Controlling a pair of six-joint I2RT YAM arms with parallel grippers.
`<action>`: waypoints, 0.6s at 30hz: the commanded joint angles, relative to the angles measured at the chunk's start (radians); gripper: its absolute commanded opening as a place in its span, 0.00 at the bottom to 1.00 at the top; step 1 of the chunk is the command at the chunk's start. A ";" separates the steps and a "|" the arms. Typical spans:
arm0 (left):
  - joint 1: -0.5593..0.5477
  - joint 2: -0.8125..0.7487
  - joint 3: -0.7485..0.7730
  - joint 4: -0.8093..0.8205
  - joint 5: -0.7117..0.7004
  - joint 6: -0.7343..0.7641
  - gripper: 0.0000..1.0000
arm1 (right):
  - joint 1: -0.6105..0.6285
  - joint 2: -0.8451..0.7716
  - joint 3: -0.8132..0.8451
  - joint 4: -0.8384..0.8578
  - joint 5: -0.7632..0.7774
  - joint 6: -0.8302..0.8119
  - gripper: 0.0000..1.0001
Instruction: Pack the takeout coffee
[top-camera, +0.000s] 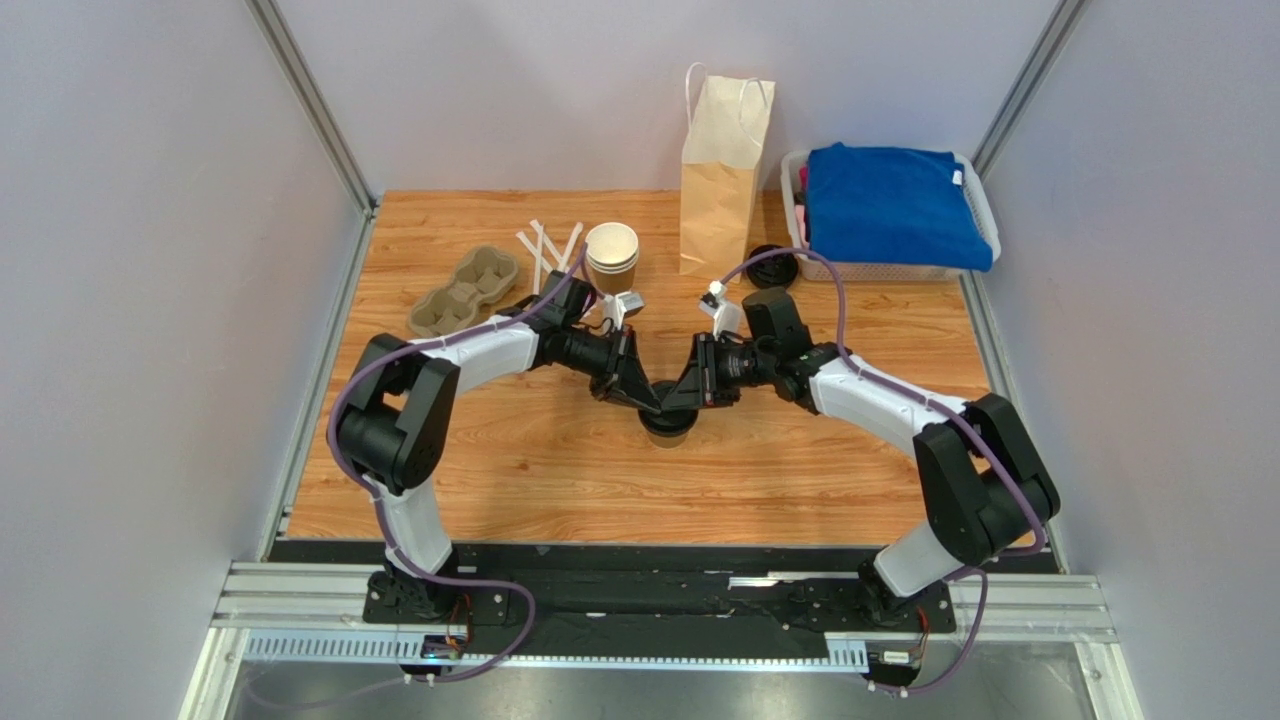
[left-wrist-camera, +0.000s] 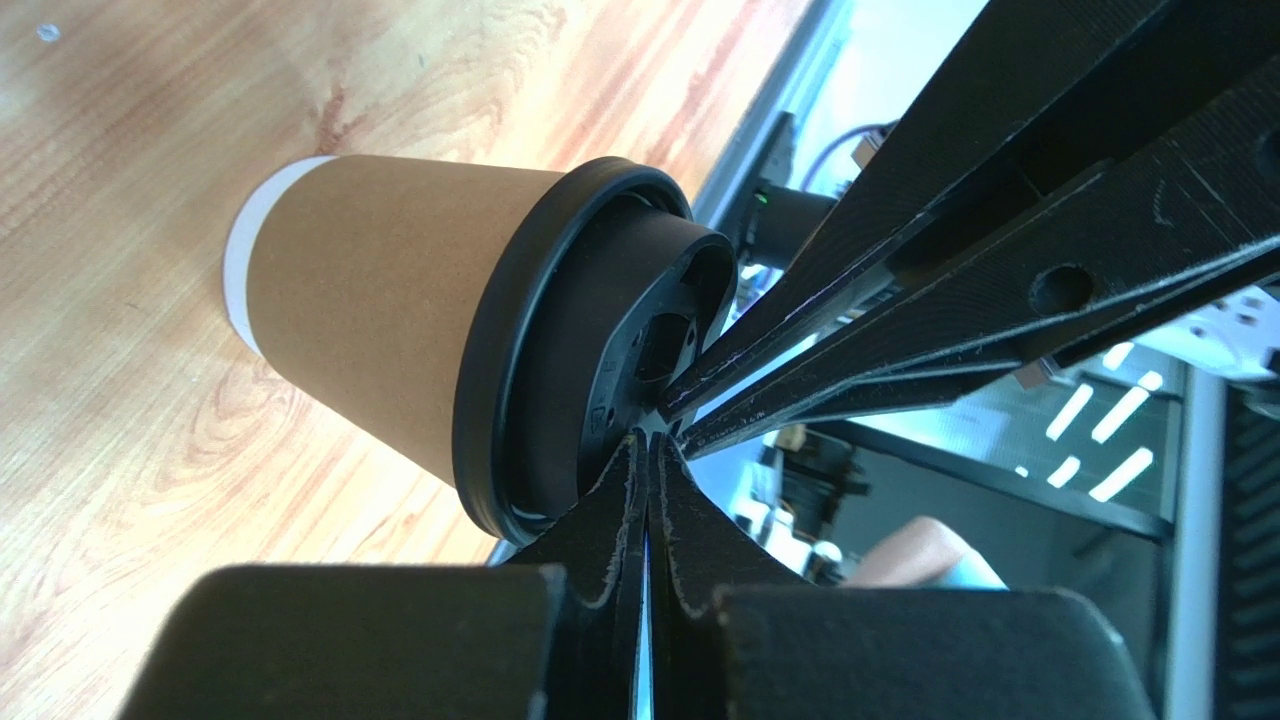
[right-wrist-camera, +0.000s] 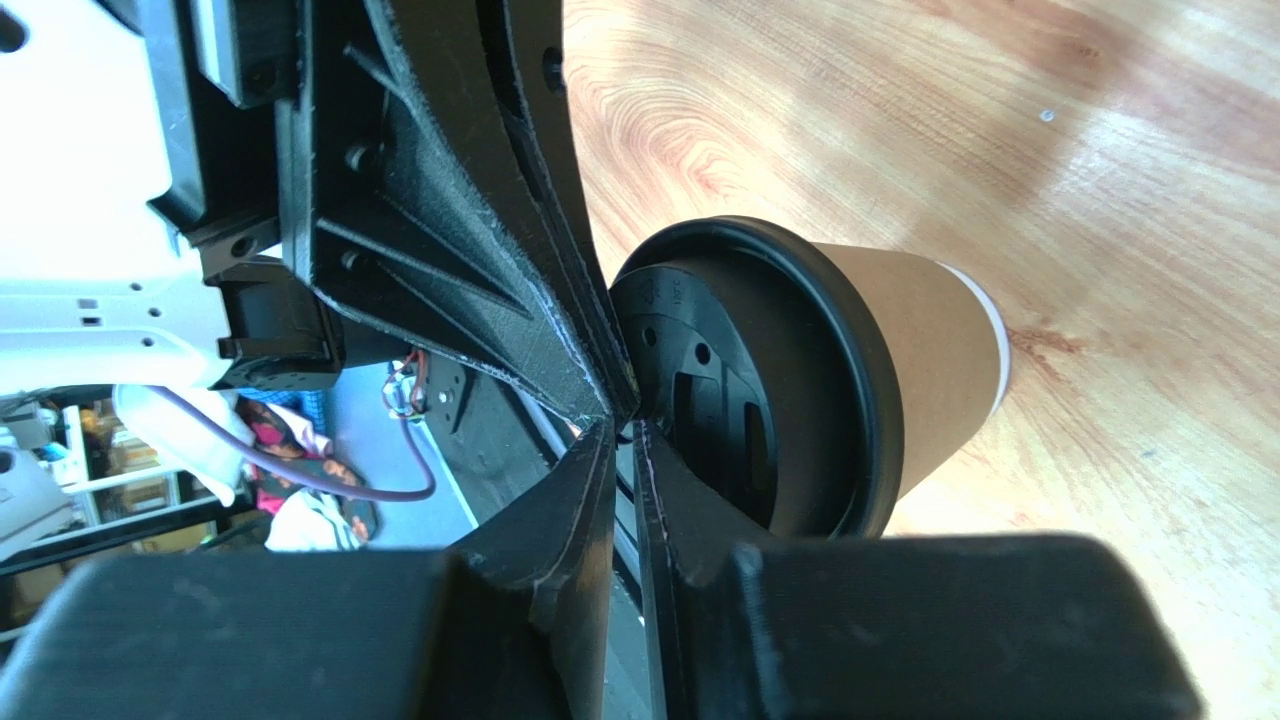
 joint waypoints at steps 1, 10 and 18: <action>0.020 0.078 -0.038 -0.021 -0.086 0.073 0.00 | -0.011 0.035 -0.018 0.014 0.016 0.008 0.16; 0.022 0.186 -0.027 0.010 -0.070 0.093 0.00 | -0.064 0.109 -0.067 0.041 -0.002 -0.009 0.10; 0.022 0.239 -0.023 0.039 -0.093 0.086 0.00 | -0.095 0.155 -0.084 0.061 -0.019 -0.023 0.08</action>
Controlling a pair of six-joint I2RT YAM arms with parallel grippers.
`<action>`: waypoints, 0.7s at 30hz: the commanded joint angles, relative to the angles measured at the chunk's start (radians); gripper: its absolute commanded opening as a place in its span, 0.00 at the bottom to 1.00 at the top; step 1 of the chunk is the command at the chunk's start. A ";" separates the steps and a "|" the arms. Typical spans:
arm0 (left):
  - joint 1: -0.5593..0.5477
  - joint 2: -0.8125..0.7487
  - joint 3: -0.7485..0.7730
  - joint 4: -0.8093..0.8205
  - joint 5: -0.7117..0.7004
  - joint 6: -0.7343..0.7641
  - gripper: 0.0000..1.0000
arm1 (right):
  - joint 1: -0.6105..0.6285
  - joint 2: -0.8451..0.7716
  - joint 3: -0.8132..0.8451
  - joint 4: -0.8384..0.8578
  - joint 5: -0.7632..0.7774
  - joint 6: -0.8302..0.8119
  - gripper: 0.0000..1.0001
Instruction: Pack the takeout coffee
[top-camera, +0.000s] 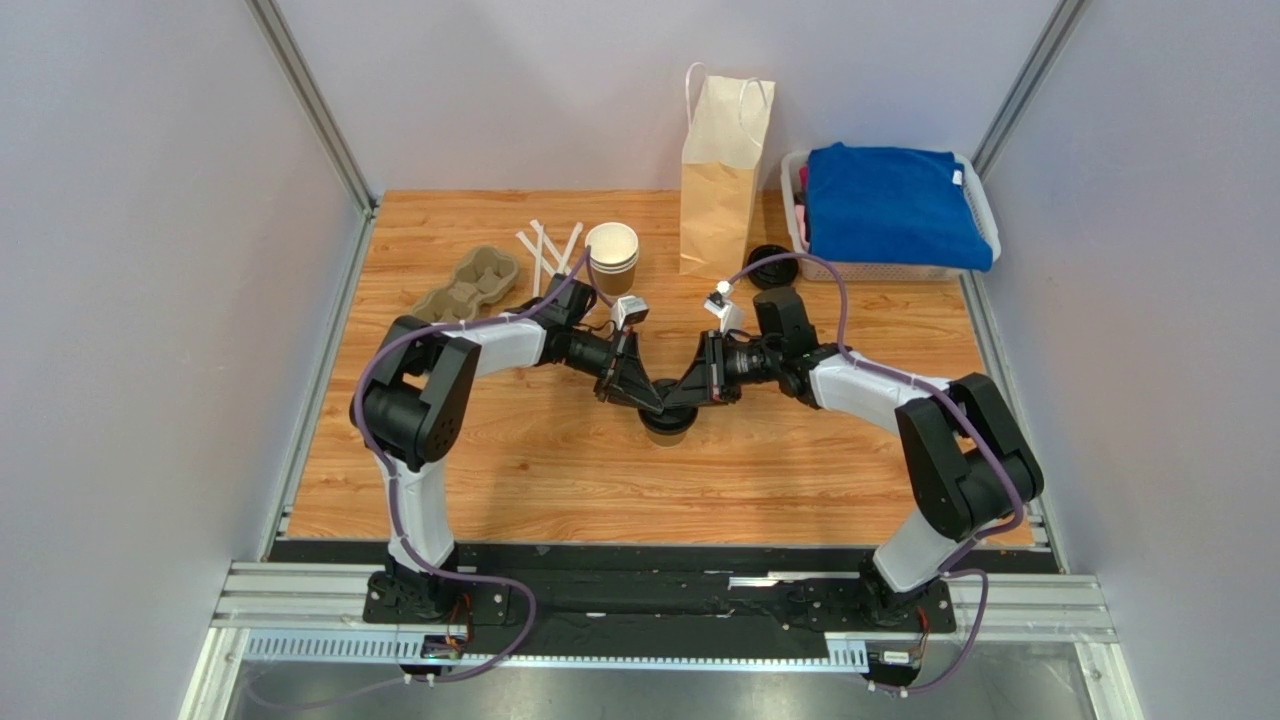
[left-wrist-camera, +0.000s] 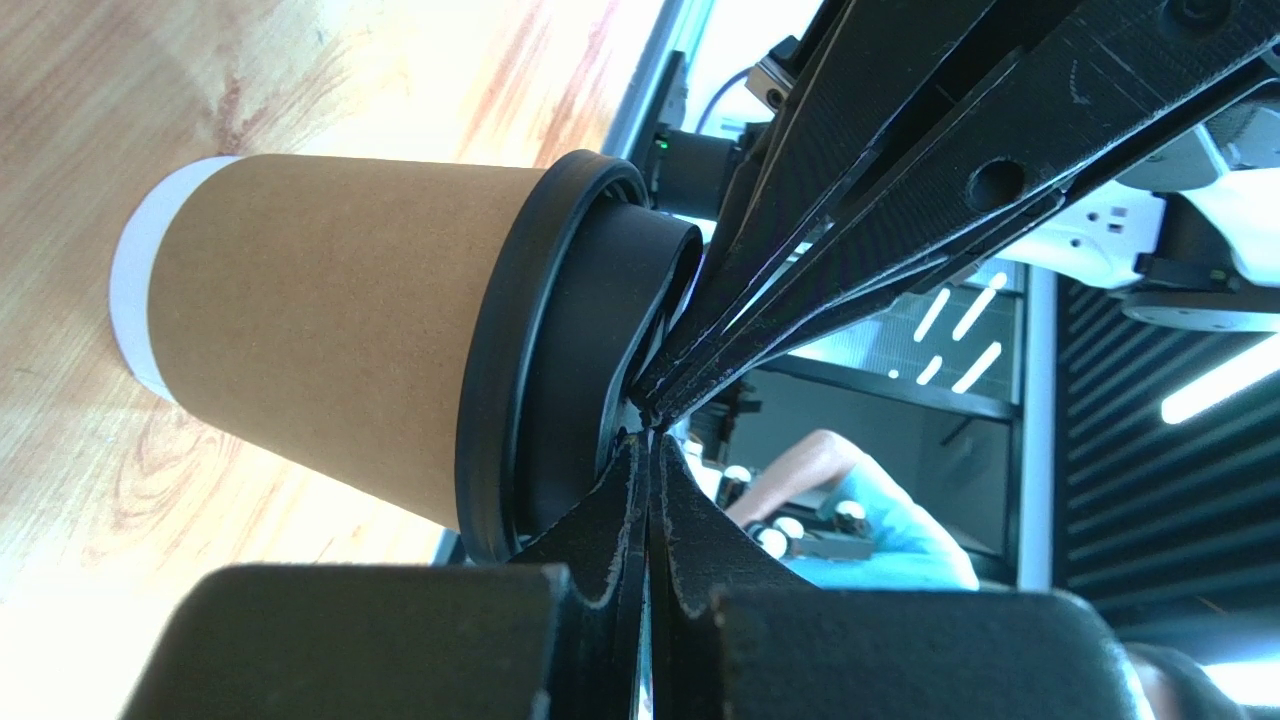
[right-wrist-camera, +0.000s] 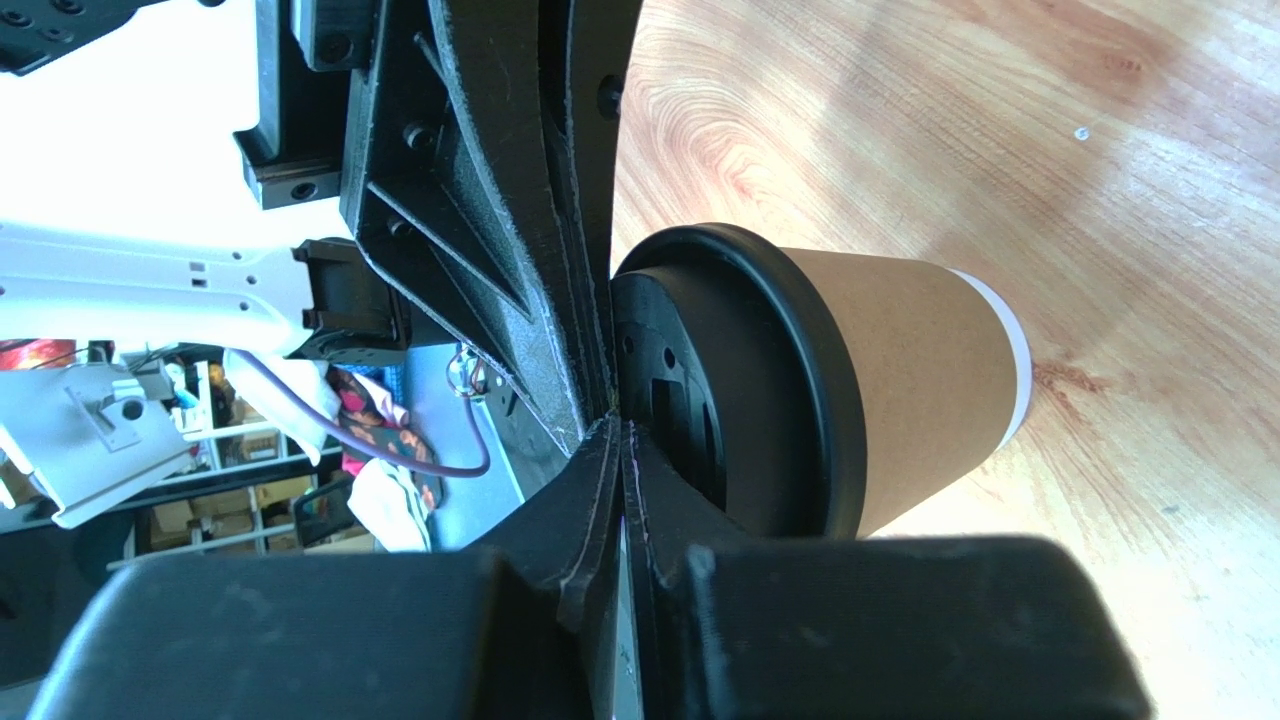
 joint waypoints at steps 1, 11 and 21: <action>0.001 0.118 -0.051 -0.022 -0.316 0.109 0.00 | -0.017 0.069 -0.058 -0.063 0.136 -0.064 0.08; 0.002 0.175 -0.051 -0.024 -0.338 0.126 0.00 | -0.017 0.091 -0.066 -0.046 0.135 -0.065 0.07; -0.025 0.023 0.048 0.054 -0.199 0.095 0.03 | -0.001 -0.007 0.000 -0.067 0.061 -0.047 0.11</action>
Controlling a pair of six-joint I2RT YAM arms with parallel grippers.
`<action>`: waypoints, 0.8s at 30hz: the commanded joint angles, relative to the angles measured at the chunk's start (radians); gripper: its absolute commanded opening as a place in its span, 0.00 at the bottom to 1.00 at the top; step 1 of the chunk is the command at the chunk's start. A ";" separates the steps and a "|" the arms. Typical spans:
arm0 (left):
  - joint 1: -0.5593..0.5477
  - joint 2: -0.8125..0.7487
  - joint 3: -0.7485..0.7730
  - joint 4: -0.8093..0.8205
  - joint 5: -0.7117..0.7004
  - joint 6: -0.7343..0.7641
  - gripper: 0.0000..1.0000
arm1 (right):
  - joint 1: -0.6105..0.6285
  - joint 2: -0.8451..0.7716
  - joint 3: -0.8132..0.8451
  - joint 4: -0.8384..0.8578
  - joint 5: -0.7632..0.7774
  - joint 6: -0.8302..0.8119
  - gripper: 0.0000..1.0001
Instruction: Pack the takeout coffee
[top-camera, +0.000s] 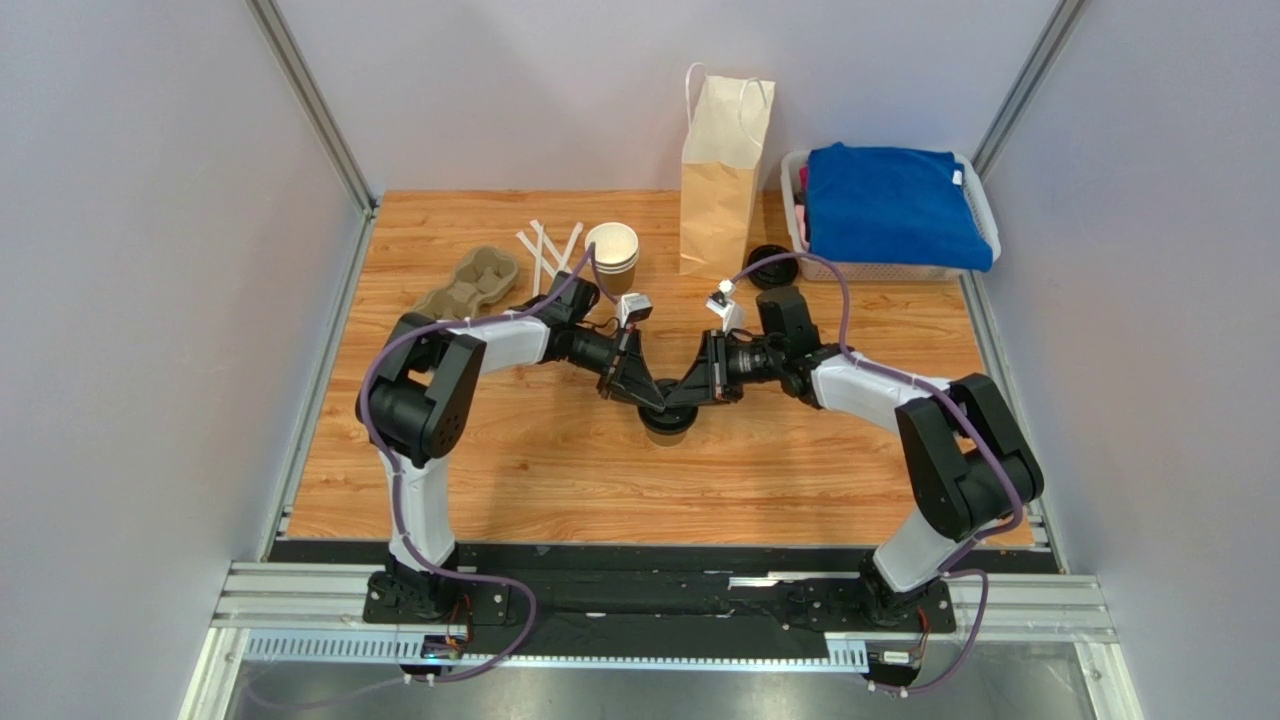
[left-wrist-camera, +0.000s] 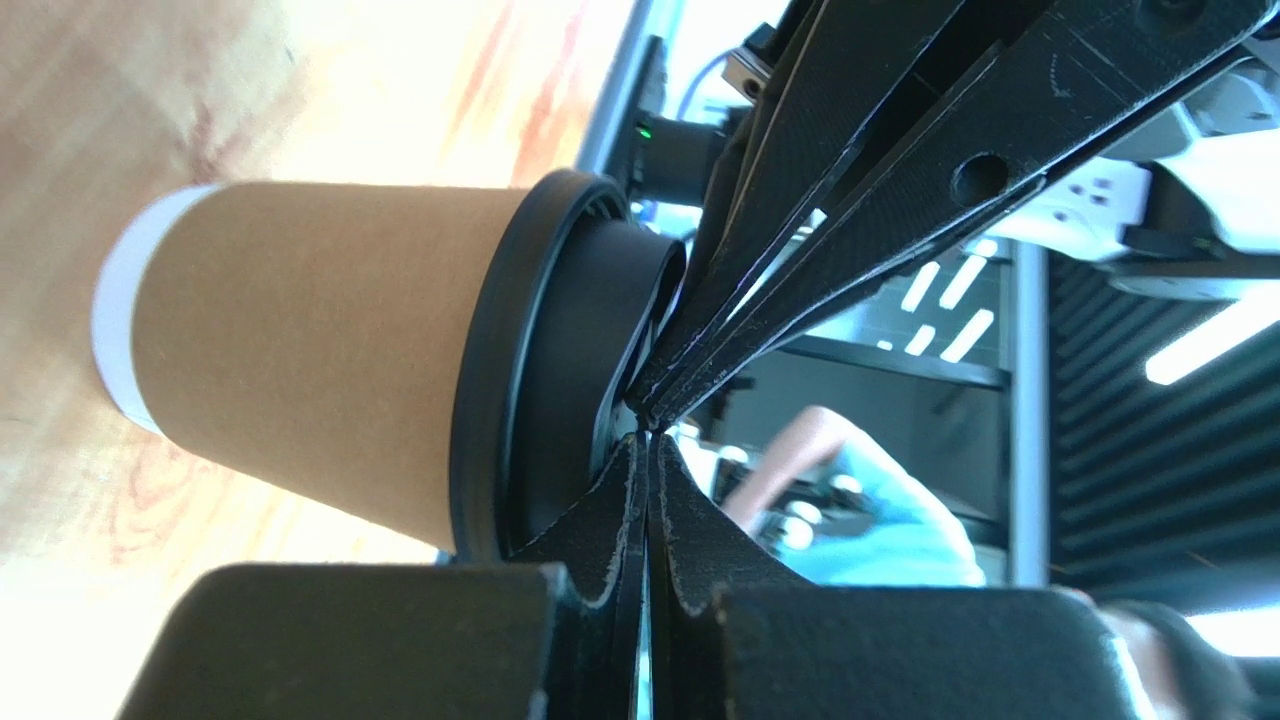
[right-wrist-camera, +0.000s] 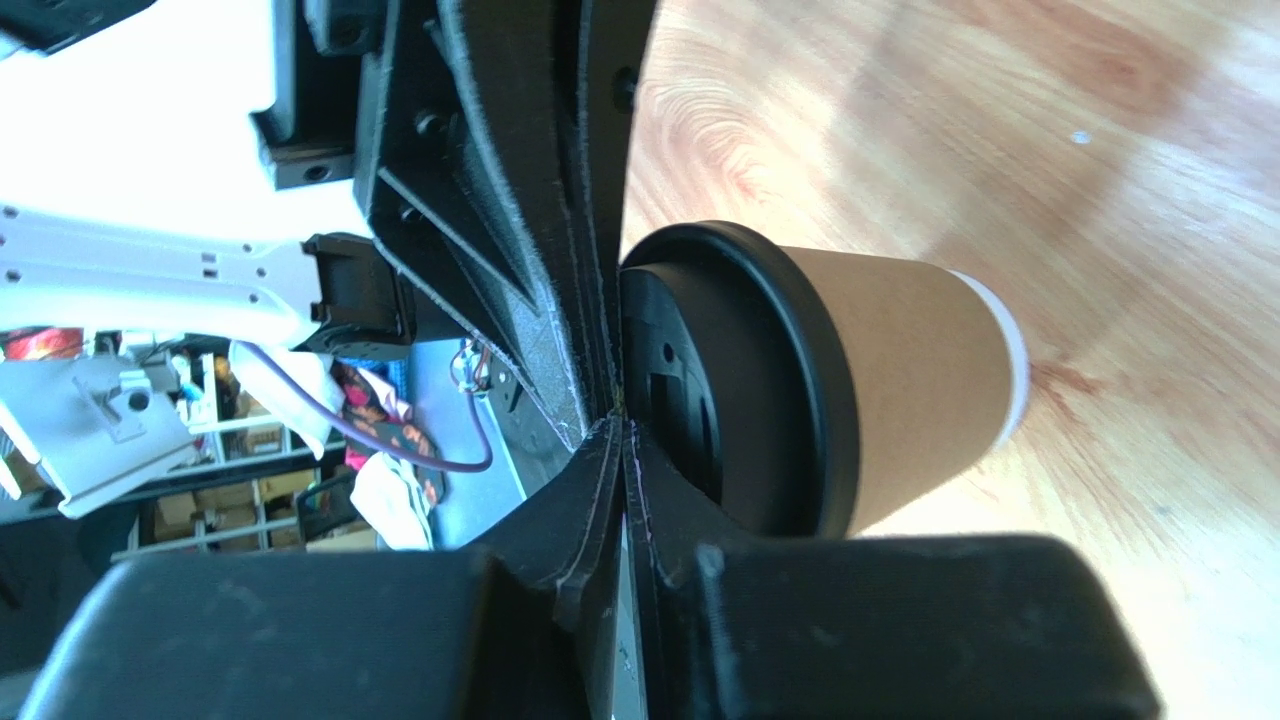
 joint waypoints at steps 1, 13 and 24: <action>-0.034 -0.037 0.043 0.030 -0.251 0.087 0.04 | 0.010 -0.035 0.018 -0.098 0.084 -0.046 0.11; -0.029 -0.280 0.063 -0.043 -0.239 0.043 0.27 | -0.011 -0.282 0.126 -0.217 -0.026 0.060 0.33; 0.070 -0.386 -0.140 -0.141 -0.412 0.115 0.36 | -0.110 -0.267 0.077 -0.420 0.147 -0.193 0.29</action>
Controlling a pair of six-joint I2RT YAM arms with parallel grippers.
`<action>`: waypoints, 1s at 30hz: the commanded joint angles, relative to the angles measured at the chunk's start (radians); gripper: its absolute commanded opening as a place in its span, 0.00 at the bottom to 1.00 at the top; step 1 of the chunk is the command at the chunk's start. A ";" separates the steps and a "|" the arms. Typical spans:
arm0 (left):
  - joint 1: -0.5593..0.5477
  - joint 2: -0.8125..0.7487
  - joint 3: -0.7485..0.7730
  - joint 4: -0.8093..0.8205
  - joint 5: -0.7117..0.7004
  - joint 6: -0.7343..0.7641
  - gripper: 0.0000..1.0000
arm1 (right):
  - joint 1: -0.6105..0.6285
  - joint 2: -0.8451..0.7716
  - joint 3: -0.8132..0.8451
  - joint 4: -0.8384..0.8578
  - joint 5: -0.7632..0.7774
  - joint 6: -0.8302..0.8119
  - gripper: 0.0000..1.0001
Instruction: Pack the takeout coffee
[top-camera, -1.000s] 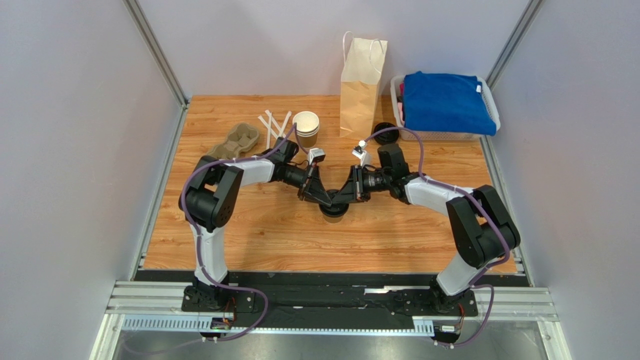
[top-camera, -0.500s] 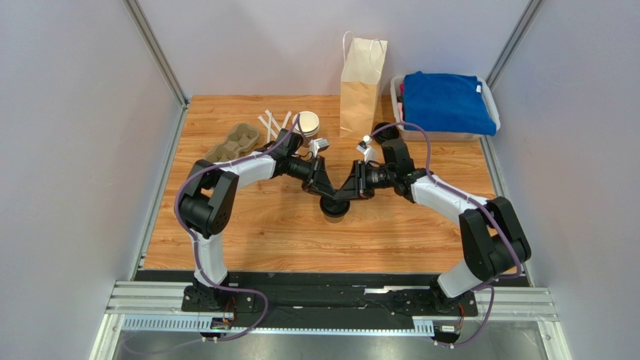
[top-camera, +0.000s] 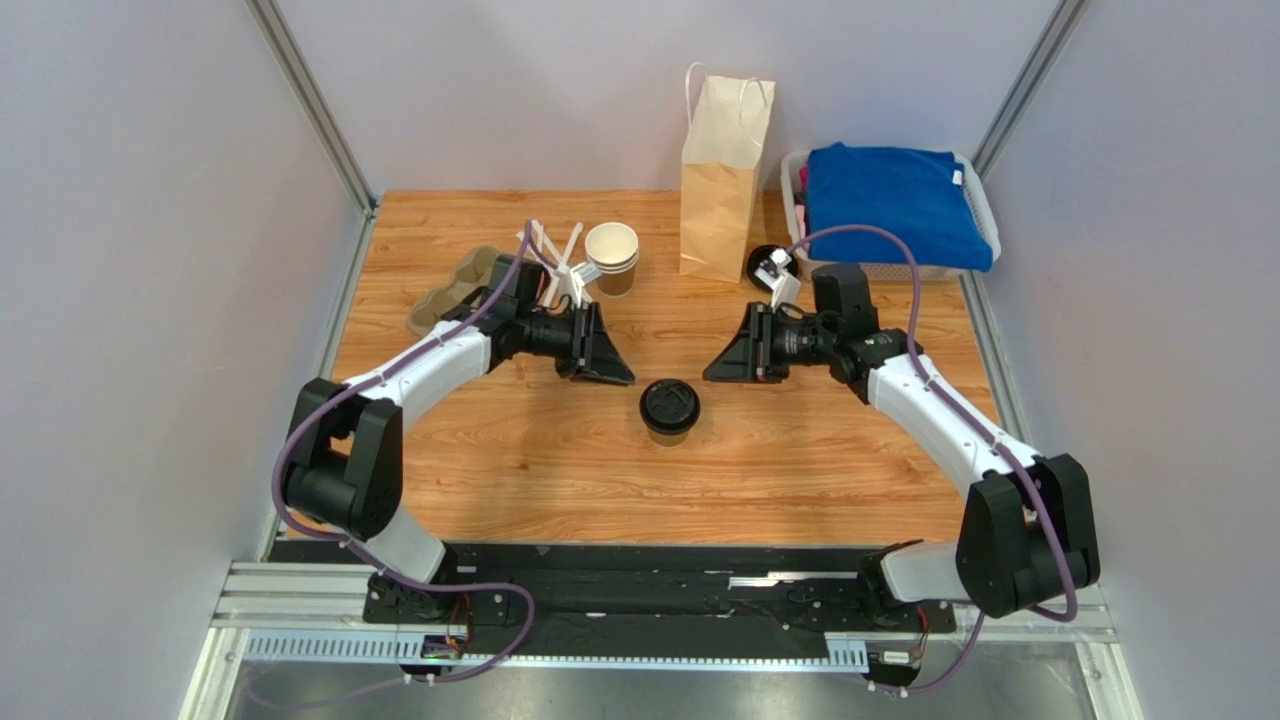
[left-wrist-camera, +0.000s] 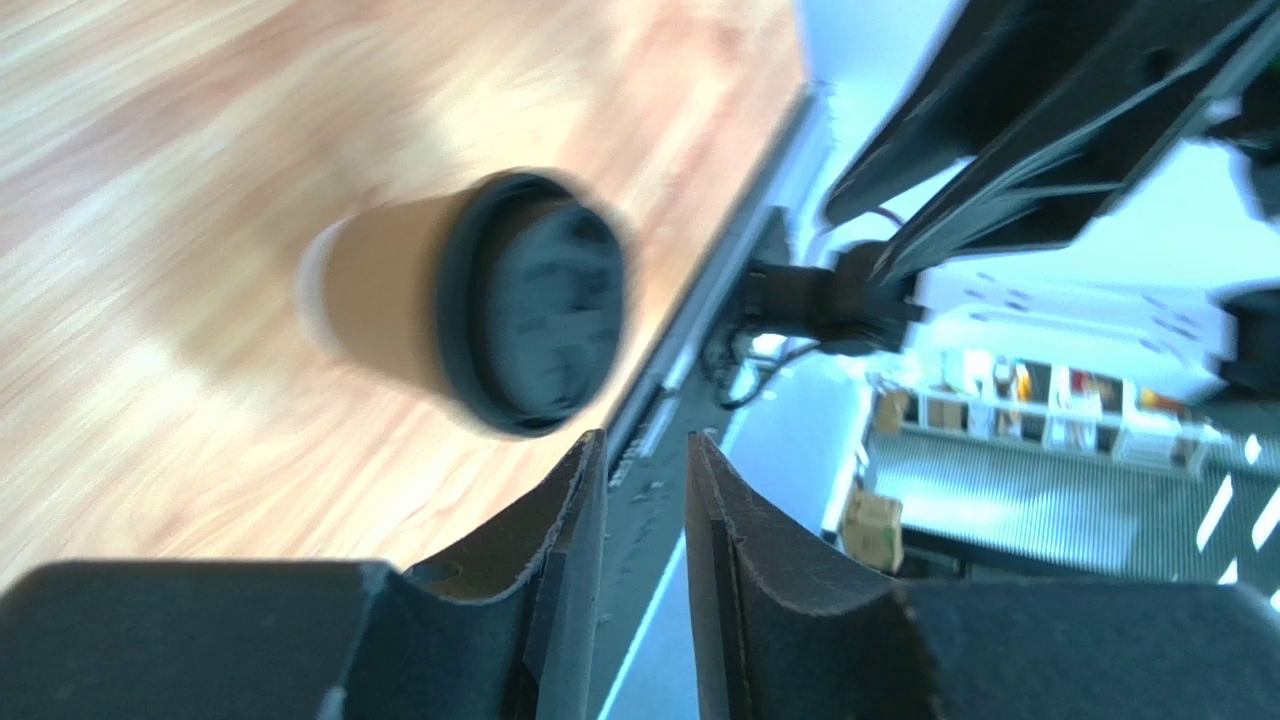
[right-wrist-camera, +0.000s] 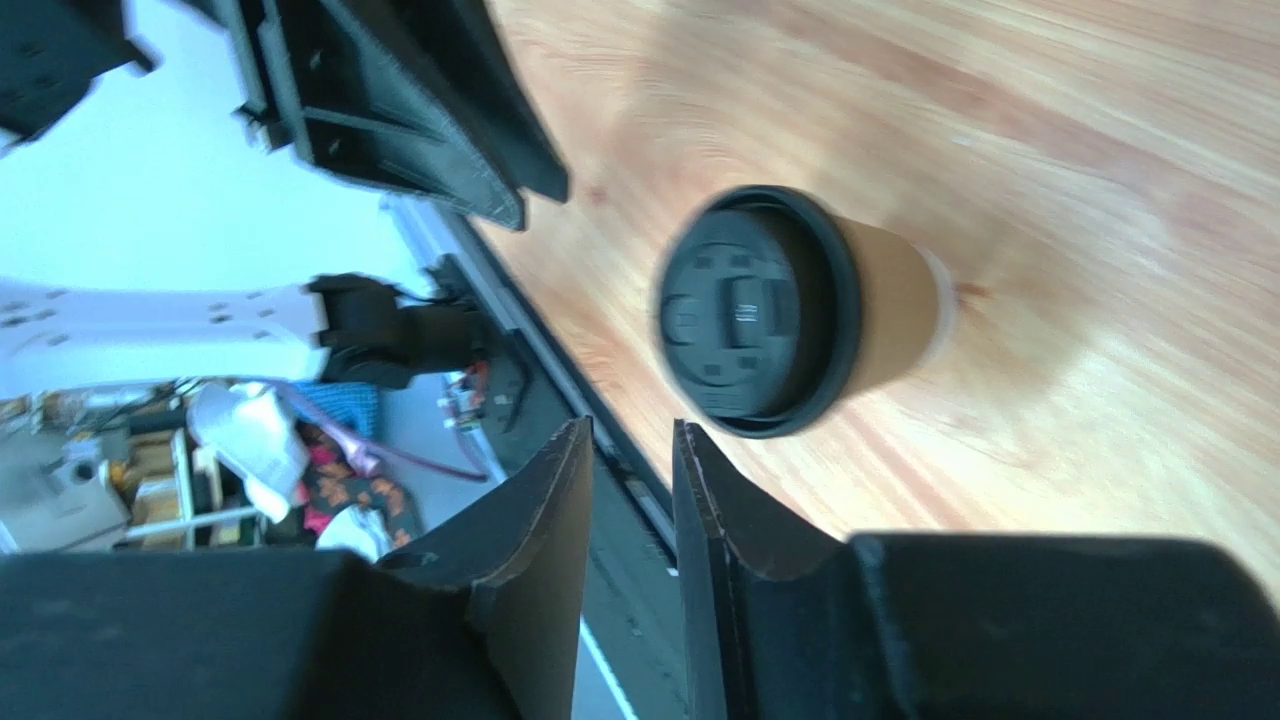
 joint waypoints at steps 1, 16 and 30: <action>-0.005 0.026 -0.022 -0.076 -0.089 0.078 0.36 | -0.005 0.053 -0.006 -0.062 0.096 -0.093 0.29; -0.017 0.120 0.016 -0.067 -0.055 0.107 0.37 | -0.005 0.141 -0.007 -0.022 0.081 -0.083 0.29; -0.173 -0.094 0.119 -0.296 -0.390 0.273 0.67 | 0.102 0.032 0.057 -0.114 0.302 -0.127 0.42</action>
